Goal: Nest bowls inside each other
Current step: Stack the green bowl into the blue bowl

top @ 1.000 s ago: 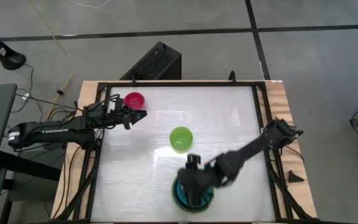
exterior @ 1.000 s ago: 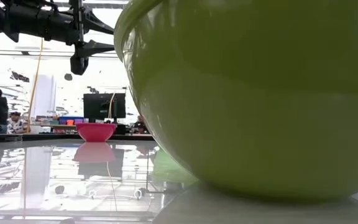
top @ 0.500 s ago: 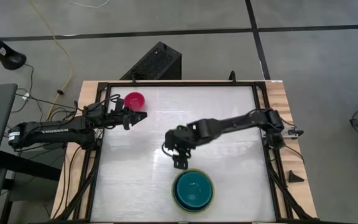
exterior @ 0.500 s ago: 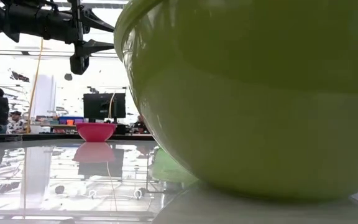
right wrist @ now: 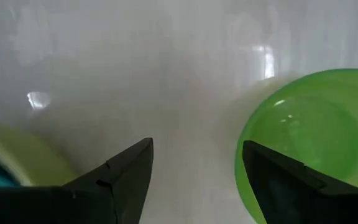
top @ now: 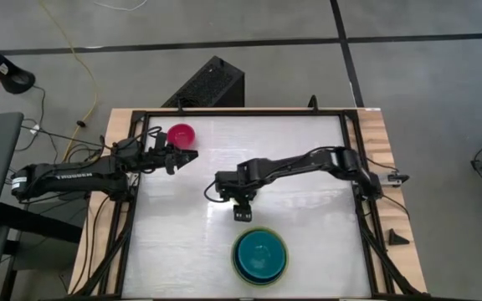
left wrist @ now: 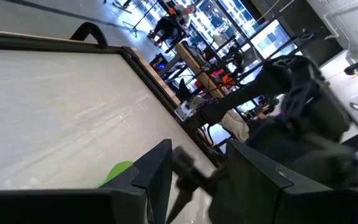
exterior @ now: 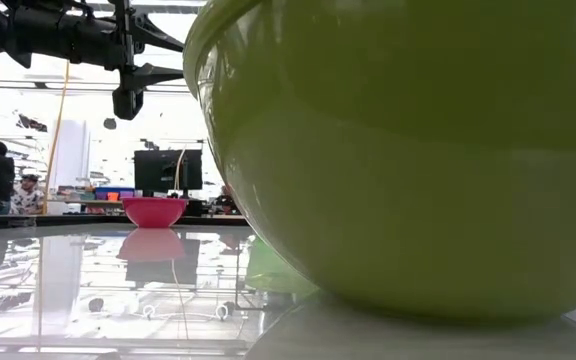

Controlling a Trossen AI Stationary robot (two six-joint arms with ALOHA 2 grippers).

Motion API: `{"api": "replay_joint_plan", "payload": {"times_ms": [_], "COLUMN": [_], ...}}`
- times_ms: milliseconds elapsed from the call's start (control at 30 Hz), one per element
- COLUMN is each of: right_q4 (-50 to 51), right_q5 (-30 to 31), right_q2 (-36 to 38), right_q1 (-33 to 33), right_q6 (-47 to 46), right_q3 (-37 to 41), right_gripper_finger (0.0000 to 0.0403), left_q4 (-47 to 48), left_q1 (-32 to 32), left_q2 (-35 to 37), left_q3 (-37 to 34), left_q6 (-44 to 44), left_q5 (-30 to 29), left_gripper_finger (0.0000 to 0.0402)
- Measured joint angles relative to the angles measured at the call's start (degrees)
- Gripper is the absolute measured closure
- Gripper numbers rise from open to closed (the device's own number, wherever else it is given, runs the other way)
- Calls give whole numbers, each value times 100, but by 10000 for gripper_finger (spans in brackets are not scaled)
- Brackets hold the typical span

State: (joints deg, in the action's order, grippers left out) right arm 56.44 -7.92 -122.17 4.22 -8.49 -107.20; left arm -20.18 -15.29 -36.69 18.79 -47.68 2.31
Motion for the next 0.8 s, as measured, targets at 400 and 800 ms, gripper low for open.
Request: {"api": "replay_joint_plan", "payload": {"times_ms": [400, 800], "right_q4": [-138, 502], "right_q5": [-114, -555], "right_q2": [-659, -495], "right_q1": [-386, -406], "right_q6": [-1, 214], "right_q3": [-2, -15], "right_gripper_finger": [155, 374], "left_q4": [-13, -15], "left_q1": [0, -1], "left_q2": [-1, -2], "left_q3": [0, 0], "left_q6": [-2, 4], "left_q5": [2, -11], "left_gripper_finger": [262, 262]}}
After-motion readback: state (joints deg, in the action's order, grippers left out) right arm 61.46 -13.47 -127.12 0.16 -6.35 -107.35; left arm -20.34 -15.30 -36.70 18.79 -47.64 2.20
